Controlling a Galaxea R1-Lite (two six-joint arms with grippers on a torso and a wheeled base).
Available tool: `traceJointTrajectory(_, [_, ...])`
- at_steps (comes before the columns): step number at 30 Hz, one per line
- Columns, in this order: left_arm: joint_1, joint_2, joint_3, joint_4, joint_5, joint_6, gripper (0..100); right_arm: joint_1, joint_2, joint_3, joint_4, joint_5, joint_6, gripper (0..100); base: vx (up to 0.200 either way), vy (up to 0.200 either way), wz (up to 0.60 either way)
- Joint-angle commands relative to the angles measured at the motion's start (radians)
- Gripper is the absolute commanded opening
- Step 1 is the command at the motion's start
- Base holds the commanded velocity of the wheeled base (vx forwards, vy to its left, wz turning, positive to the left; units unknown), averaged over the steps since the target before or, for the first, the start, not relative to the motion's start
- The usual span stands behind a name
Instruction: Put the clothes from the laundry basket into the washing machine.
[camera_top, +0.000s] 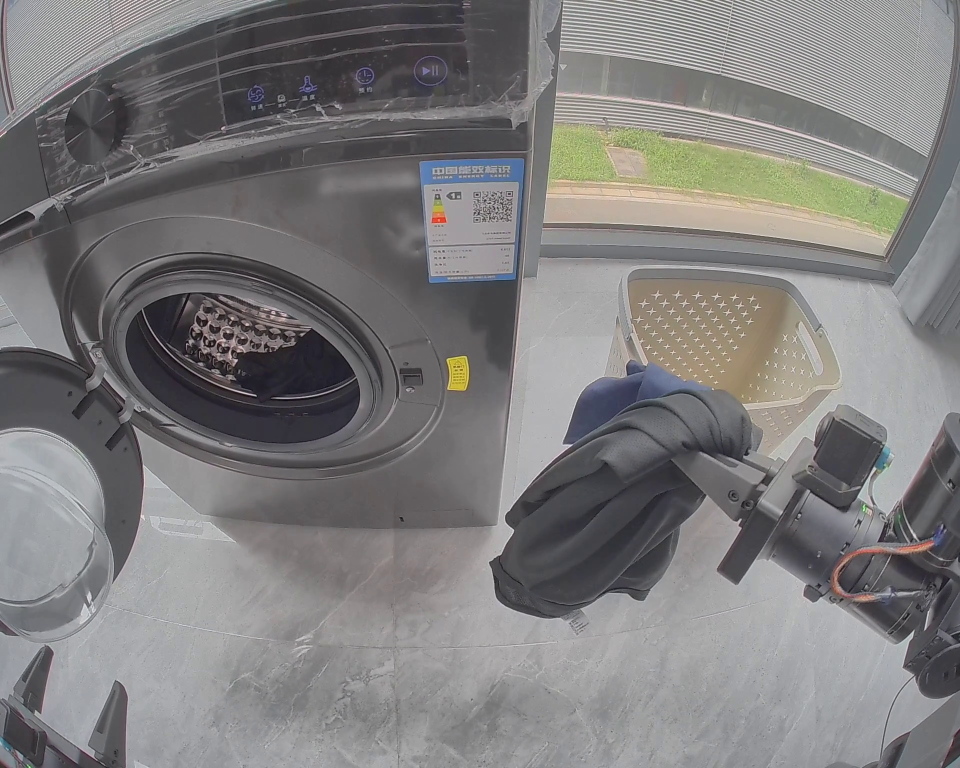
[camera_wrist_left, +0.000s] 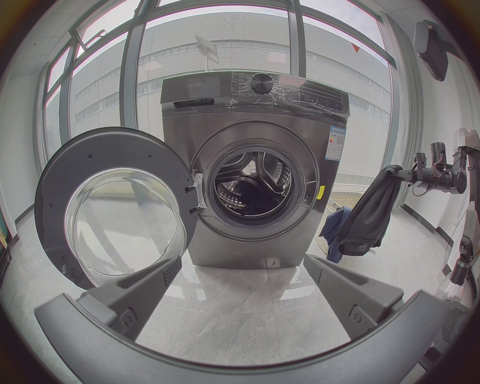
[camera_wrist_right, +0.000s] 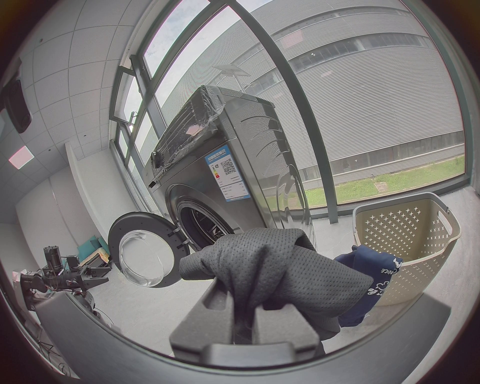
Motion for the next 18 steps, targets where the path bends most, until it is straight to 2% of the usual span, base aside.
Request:
traceJointTrajectory(1, [0.000,-0.009,0.015,0.000,0.000,0.000,100,0.000,0.002,0.001,-0.001,0.000,0.000,0,0.000,0.000,0.00])
traceJointTrajectory(3, [0.000,-0.009,0.015,0.000,0.000,0.000,100,0.000,0.004,0.001,-0.001,0.000,0.000,0,0.000,0.000,0.00])
traceJointTrajectory(18, [0.000,-0.009,0.015,0.000,0.000,0.000,100,-0.009,0.004,-0.005,-0.001,0.000,0.002,0,0.000,0.200,0.00])
